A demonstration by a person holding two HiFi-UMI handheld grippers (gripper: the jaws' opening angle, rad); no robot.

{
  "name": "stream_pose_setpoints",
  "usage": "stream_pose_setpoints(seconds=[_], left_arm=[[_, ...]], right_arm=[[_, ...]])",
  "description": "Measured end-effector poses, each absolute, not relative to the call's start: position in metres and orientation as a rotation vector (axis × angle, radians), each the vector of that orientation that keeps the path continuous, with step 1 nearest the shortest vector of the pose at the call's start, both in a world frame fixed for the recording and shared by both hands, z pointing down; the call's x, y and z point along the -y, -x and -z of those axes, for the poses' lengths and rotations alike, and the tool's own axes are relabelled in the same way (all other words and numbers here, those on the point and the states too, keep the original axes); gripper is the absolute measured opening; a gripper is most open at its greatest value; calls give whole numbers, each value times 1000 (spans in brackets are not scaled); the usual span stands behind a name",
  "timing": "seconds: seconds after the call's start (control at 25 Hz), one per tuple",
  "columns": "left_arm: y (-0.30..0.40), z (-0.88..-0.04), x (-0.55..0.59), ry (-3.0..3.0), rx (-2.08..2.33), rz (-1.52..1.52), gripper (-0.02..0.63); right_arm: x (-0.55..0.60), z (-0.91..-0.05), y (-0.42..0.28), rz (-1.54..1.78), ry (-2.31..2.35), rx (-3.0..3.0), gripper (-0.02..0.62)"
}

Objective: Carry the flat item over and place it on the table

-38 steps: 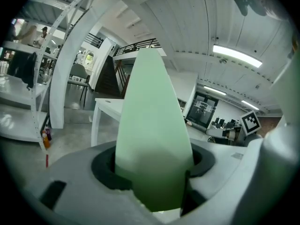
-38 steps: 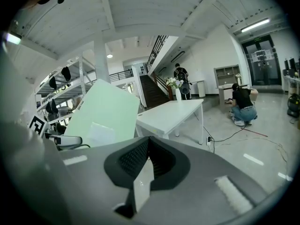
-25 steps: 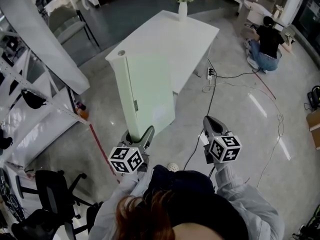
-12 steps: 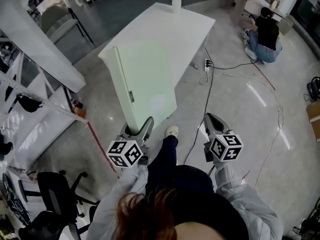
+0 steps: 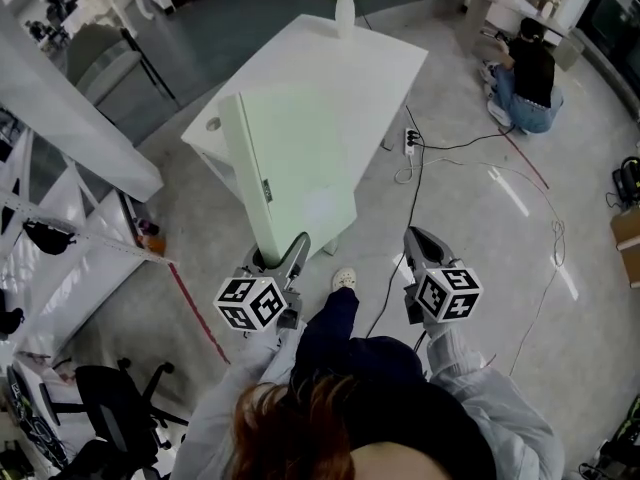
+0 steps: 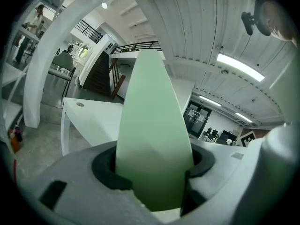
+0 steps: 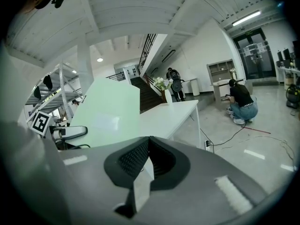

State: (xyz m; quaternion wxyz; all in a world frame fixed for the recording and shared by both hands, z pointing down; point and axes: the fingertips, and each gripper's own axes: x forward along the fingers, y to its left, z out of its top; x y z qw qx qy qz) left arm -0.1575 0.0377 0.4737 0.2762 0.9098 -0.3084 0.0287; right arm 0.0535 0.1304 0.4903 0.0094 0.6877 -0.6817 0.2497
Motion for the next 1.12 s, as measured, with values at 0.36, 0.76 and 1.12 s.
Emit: stream_pose_setpoints(seconds=[0.36, 0.76, 1.12], left_arm=[[106, -460, 57, -2427, 802, -40, 273], [61, -455, 143, -2442, 783, -26, 273], [52, -470, 161, -2411, 745, -15, 273]], right_arm=[[-43, -471, -103, -746, -2157, 2120, 9], [42, -470, -146, -736, -2163, 2121, 9], [60, -482, -156, -754, -2161, 2083, 9]])
